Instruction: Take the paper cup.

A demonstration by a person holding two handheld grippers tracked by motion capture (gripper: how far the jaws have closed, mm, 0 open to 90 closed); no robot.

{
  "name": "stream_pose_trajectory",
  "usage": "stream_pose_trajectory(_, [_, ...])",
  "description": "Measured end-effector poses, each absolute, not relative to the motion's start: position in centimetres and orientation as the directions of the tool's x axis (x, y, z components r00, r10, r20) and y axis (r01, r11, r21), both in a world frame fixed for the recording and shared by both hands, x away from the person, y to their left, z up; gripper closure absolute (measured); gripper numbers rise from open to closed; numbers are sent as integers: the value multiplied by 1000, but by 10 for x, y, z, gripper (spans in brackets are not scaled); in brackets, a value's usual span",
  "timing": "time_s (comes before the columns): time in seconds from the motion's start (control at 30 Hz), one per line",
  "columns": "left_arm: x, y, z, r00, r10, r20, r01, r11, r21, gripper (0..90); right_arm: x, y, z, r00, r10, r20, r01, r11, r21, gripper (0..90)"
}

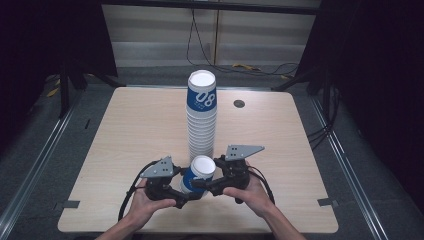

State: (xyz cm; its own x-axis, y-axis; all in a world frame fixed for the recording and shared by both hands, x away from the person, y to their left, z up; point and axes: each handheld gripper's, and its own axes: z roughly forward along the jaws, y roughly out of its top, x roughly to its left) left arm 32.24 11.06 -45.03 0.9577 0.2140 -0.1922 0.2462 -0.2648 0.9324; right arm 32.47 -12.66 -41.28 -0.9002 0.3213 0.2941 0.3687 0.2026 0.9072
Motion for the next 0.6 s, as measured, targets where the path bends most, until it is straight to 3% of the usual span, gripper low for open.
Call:
stream_pose_trajectory(0.17, [322, 111, -451, 959, 209, -192, 247, -279, 928, 200, 326, -130, -411, -888, 337, 313, 394, 208, 895, 159])
stream_pose_trajectory(0.6, [327, 114, -453, 947, 217, -238, 301, -337, 892, 200, 326, -138, -405, -882, 351, 314, 411, 249, 877, 139])
